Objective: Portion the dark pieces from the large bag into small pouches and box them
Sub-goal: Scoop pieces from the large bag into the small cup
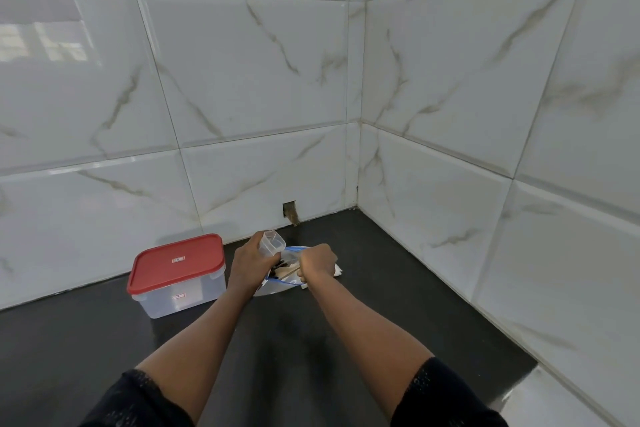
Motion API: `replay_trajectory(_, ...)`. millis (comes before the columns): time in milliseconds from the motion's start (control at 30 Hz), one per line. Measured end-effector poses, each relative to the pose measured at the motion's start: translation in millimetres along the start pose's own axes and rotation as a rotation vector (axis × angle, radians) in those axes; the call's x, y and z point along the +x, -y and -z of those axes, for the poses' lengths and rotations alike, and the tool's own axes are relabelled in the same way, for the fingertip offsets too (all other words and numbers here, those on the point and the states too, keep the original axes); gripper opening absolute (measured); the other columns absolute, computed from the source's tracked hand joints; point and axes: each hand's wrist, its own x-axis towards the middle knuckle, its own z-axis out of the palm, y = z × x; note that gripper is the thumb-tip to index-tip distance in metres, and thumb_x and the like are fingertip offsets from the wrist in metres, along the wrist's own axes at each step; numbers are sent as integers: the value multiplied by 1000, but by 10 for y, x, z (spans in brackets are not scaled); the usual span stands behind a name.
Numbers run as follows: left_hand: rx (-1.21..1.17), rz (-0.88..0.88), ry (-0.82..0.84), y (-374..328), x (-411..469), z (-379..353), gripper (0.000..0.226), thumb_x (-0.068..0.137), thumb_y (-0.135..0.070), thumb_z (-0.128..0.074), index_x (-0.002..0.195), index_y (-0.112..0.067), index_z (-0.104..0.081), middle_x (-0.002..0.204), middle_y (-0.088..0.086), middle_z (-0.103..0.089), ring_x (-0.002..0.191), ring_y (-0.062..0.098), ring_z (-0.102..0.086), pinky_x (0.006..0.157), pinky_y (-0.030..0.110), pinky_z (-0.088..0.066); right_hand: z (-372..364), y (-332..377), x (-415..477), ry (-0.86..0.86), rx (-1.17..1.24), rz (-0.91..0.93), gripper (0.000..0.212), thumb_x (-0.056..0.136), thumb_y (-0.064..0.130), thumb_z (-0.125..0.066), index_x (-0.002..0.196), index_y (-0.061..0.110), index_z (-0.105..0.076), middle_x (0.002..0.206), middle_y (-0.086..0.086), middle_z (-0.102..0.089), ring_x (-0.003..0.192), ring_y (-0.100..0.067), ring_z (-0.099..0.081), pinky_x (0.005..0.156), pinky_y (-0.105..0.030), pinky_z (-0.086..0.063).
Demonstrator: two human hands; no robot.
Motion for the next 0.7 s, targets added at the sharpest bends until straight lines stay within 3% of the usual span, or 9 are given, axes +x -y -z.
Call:
replay_trajectory(167, 12, 26, -7, -40, 3, -32, 40, 78, -17, -67, 117, -14, -56, 104, 4, -65, 91, 17, -58, 72, 23, -41, 220, 1, 104, -14, 33, -18, 25, 89, 7, -45, 107, -1, -61, 106, -18, -68, 90, -28, -70, 63, -30, -55)
replay_trajectory(233, 18, 37, -6, -37, 2, -58, 41, 78, -17, -67, 118, -15, -56, 105, 4, -65, 94, 18, -59, 75, 25, -43, 289, -23, 146, -21, 40, -26, 26, 88, 7, -46, 106, -3, -62, 103, -20, -68, 88, -28, -70, 62, -32, -55)
replay_trajectory(300, 12, 41, -8, -34, 5, -82, 39, 78, -17, -67, 115, -15, -56, 105, 5, -66, 93, 19, -59, 78, 28, -47, 336, -51, 170, -23, 66, -36, 26, 88, 5, -45, 104, -4, -63, 98, -20, -69, 74, -27, -68, 52, -29, -53)
replay_trajectory(400, 14, 53, 0, -30, 5, -113, 38, 77, -16, -67, 113, -14, -55, 104, 6, -66, 92, 19, -60, 81, 32, -51, 398, -95, 199, -29, 110, -40, 23, 88, 2, -42, 96, -4, -62, 73, -16, -63, 49, -20, -57, 38, -24, -39)
replay_trajectory(500, 20, 50, 20, -30, 2, -140, 44, 79, -17, -68, 119, -14, -53, 111, 6, -64, 97, 19, -59, 85, 32, -51, 468, -97, 175, -21, 150, -42, 21, 89, 0, -40, 92, -3, -61, 68, -16, -56, 39, -17, -48, 35, -21, -33)
replay_trajectory(700, 19, 56, 34, -33, 9, -152, 48, 79, -20, -70, 123, -13, -50, 114, 6, -62, 101, 19, -58, 88, 32, -50, 708, -38, 151, 31, 178, -19, 24, 89, -3, -42, 88, -6, -66, 60, -13, -50, 38, -15, -42, 35, -19, -33)
